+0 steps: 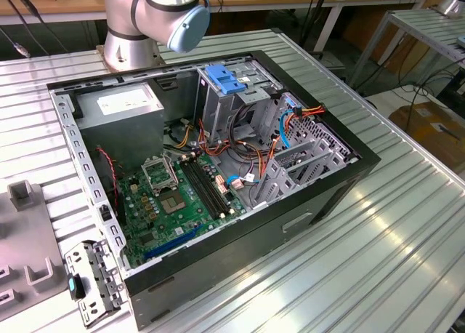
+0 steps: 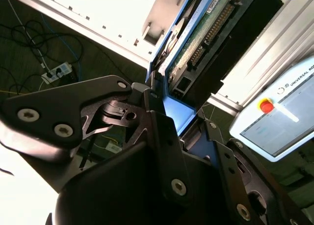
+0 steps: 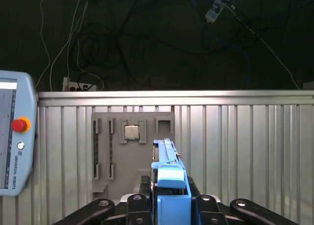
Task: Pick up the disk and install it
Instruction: 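Pick up the disk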
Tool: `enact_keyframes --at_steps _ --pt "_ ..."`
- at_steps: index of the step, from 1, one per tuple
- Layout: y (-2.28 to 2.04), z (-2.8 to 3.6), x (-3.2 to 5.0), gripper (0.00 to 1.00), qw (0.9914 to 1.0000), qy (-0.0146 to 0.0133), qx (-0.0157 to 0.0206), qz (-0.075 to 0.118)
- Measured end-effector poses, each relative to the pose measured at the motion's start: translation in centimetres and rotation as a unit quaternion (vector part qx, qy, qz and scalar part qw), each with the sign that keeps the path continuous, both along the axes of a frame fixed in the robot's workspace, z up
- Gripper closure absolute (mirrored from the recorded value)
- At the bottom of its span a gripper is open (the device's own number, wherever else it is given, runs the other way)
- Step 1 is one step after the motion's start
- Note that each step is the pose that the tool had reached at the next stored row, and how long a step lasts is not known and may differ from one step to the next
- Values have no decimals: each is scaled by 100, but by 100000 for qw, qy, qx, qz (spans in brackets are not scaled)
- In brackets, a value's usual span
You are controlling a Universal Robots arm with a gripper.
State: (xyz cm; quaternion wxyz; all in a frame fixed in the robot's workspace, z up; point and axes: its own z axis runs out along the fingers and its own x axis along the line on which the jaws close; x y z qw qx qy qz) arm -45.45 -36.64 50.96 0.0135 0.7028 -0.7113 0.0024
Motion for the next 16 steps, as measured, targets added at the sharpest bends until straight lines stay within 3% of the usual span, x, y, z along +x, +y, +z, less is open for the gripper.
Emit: enact_keyframes --at_steps 16 --pt "0 0 151 63 100000 -1 1 0"
